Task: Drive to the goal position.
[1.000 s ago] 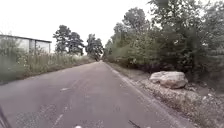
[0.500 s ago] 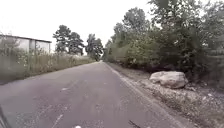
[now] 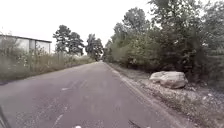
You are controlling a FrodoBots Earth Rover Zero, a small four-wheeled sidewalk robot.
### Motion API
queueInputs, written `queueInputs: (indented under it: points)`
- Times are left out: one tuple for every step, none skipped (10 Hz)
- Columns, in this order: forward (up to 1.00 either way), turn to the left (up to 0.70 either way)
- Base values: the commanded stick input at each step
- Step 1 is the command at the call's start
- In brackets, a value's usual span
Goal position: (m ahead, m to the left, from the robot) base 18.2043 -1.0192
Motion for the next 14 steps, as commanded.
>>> queueInputs:
  points:
    - [0.07,0.00]
    - [0.07,0.00]
    - [0.07,0.00]
    - [0.07,0.00]
    - [0.07,0.00]
    - [0.07,0.00]
    - [0.07,0.00]
    - [0.07,0.00]
    - [0.07,0.00]
    - [0.07,0.00]
    - [0.07,0.00]
    - [0.07,0.00]
    - [0.07,0.00]
    - [0.07,0.00]
